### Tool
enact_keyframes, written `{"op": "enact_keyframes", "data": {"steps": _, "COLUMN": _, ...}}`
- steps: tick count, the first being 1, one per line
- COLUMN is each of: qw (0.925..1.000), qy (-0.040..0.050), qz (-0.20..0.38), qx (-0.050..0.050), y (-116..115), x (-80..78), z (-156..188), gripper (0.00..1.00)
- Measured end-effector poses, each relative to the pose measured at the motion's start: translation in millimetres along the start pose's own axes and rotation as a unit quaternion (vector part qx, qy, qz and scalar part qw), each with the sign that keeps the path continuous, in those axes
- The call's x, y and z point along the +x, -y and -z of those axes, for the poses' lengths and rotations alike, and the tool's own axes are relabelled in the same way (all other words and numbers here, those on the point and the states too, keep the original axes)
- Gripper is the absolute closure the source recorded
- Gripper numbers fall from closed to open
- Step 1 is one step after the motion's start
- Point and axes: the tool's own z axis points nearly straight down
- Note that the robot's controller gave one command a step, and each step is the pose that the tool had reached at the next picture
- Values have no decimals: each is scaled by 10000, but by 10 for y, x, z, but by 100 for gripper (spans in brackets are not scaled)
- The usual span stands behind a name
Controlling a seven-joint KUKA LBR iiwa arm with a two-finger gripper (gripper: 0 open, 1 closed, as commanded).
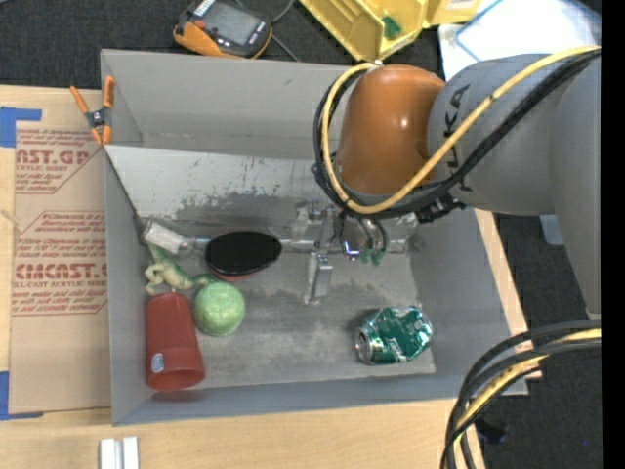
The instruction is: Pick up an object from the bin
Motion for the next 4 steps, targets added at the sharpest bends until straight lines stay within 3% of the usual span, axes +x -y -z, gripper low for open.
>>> {"op": "enact_keyframes", "data": {"steps": 1, "qw": 10000, "qy": 40, "qz": -6, "qx": -4, "y": 3, "x": -18, "z": 48, "gripper": 0}}
{"op": "enact_keyframes", "data": {"steps": 2, "qw": 9991, "qy": 10, "qz": 418, "qx": -2, "y": -97, "x": 371, "z": -1025, "gripper": 0}}
{"op": "enact_keyframes", "data": {"steps": 3, "qw": 9983, "qy": 111, "qz": 576, "qx": -11, "y": -731, "x": -152, "z": -271, "gripper": 0}}
{"op": "enact_keyframes", "data": {"steps": 4, "qw": 9982, "qy": 3, "qz": 606, "qx": 10, "y": -949, "x": 104, "z": -683, "gripper": 0}}
